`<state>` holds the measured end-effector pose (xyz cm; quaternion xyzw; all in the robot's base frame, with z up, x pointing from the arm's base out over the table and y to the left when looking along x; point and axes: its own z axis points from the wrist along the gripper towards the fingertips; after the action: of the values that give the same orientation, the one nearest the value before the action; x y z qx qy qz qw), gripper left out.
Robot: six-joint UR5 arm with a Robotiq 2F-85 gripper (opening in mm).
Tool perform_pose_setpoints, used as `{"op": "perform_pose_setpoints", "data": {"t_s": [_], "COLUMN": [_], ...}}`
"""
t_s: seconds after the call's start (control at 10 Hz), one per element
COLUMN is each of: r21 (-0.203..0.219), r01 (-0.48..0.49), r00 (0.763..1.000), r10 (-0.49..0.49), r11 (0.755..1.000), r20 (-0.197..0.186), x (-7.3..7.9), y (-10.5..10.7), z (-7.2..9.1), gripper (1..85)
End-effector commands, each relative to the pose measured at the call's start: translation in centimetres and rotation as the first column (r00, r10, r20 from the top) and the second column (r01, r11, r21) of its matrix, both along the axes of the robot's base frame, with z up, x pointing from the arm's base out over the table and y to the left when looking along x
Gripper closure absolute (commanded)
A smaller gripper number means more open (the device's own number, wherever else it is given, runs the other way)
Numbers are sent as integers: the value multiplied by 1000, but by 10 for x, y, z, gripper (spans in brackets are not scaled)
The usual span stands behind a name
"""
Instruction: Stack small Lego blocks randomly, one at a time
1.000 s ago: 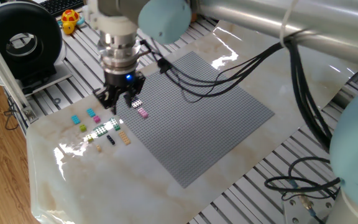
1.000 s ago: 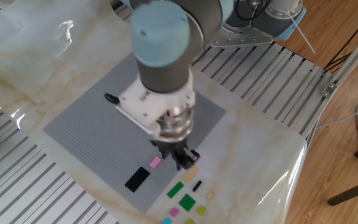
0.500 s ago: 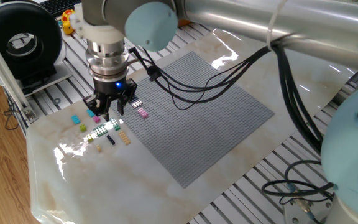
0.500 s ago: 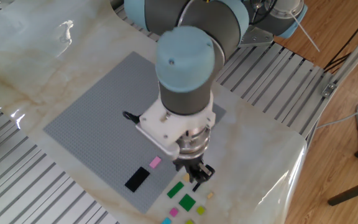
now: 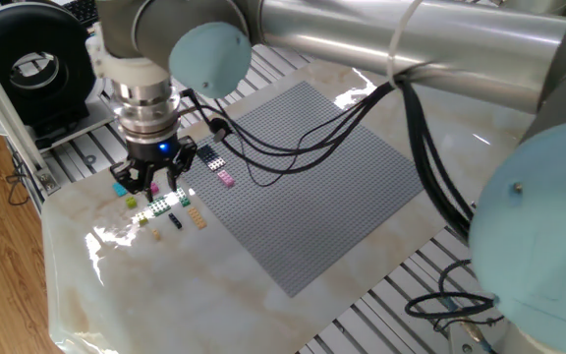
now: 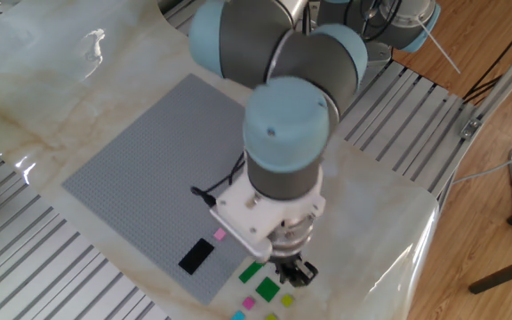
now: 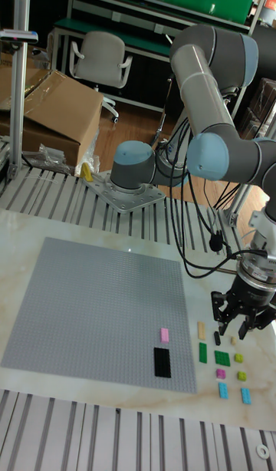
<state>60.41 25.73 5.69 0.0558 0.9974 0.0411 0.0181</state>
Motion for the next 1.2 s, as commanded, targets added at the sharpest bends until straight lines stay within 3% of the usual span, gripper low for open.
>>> {"op": "perform_pose_setpoints", "data": {"t_s": [0.0,0.2,0.3,0.5,0.8,0.9,1.0,1.1], "r21": [18,-19,9,5,-9,-36,-30,17], "r01": [11,26,61,85,38,11,20,65], "r00": [1000,1000,998,996,998,999,999,997], "r10": [-11,-26,-60,-85,-38,-12,-22,-64], "r11": [1000,999,998,996,999,999,999,998], "r20": [-29,-12,-3,-4,-39,-36,-47,-54], "x": [-2,4,11,18,6,6,3,3], "y": [14,6,18,23,13,6,7,21], "z": [-2,-7,-14,-22,-12,-13,-12,-13], "gripper": [443,437,437,440,473,473,477,477]}}
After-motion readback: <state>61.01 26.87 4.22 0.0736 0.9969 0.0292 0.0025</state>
